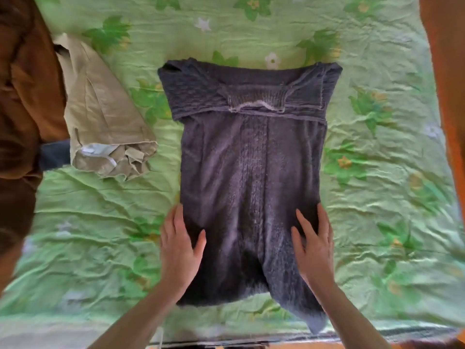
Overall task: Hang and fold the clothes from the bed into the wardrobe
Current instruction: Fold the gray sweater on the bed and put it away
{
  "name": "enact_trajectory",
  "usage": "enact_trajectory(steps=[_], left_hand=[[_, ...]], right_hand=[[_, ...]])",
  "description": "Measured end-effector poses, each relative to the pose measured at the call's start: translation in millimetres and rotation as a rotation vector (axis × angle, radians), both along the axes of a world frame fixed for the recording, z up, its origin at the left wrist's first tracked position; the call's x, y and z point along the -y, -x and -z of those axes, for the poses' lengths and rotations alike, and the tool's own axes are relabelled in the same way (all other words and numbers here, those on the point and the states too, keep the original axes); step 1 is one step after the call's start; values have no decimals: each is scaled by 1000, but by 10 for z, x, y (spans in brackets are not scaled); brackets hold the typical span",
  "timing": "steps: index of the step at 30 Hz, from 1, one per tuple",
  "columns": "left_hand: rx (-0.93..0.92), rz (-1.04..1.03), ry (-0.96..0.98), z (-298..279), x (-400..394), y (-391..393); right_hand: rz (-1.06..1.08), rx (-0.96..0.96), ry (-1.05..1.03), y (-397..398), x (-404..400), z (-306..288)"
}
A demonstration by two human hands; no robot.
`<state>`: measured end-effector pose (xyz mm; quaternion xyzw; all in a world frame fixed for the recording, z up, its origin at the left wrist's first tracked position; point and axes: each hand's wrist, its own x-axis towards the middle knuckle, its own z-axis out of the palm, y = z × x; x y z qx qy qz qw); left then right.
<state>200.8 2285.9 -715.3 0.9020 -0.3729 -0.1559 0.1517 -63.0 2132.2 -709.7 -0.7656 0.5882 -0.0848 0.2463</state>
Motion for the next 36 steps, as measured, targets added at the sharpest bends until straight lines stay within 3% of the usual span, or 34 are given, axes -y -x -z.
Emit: enact_trajectory(steps=[4,7,9,11,13,14,16,19,21,24,30,34,36], left_hand=[[-270,-318,9,-144,-102,151],[-485,-498,-77,-296,-151,189],[-763,-633,-97,-321,-219,163],[-1073,-624,-148,-380,-367,127],[-1201,-445,-239,-493,-544,106],[-1187,-400,-235,-554,-620,96],[-1140,-498,-123,-640,-755,69],[-1004,-627,-5,-636,-1004,-20],[-953,-651,-38,-607,-1139,-36],[-1012,-668,-114,-542,-1282,21],[-1104,-650,-140,-460,-1445,277],[-1071,-753,-100,-616,-1566,375],[-1029,-804,-115,-732,-1578,424]], right_hand=[[112,62,-53,217,-268,-192],[450,249,-383,377,-269,-338],[423,221,-531,511,-232,-358],[297,218,-685,609,-255,-429],[274,310,-762,684,-271,-580],[313,366,-746,749,-266,-653],[449,442,-655,925,-242,-762],[533,251,-471,1247,-270,-679],[556,145,-500,1347,-331,-586],[559,146,-515,1345,-365,-508],[306,176,-667,1455,-575,-486],[482,145,-559,1534,-804,-665],[555,172,-633,1523,-920,-760]])
